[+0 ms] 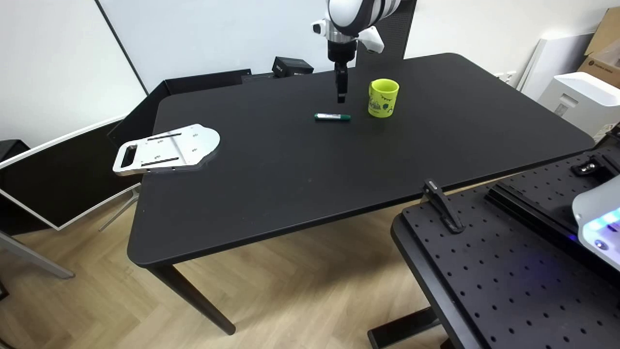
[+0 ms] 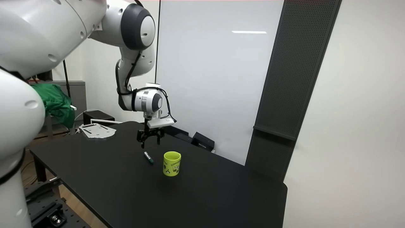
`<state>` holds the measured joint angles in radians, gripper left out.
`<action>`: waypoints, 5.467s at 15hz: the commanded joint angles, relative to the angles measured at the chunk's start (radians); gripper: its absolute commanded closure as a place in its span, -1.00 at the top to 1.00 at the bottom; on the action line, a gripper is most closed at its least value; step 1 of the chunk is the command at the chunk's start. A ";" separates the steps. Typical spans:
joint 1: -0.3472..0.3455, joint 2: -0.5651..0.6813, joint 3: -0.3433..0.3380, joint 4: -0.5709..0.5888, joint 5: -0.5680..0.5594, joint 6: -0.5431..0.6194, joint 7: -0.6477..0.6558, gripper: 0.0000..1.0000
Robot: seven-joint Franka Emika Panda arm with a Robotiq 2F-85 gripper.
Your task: Pick up the pen from the table and put it in the light green cup.
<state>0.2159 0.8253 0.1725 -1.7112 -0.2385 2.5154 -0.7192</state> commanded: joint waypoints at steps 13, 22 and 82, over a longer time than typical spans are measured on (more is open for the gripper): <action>0.005 0.096 -0.011 0.027 -0.019 0.058 0.087 1.00; 0.018 0.161 -0.042 0.040 -0.037 0.121 0.199 0.16; 0.097 0.144 -0.055 0.312 -0.735 -0.943 -0.059 -0.91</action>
<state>0.3337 0.9608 0.0952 -1.3933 -0.9659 1.5797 -0.7714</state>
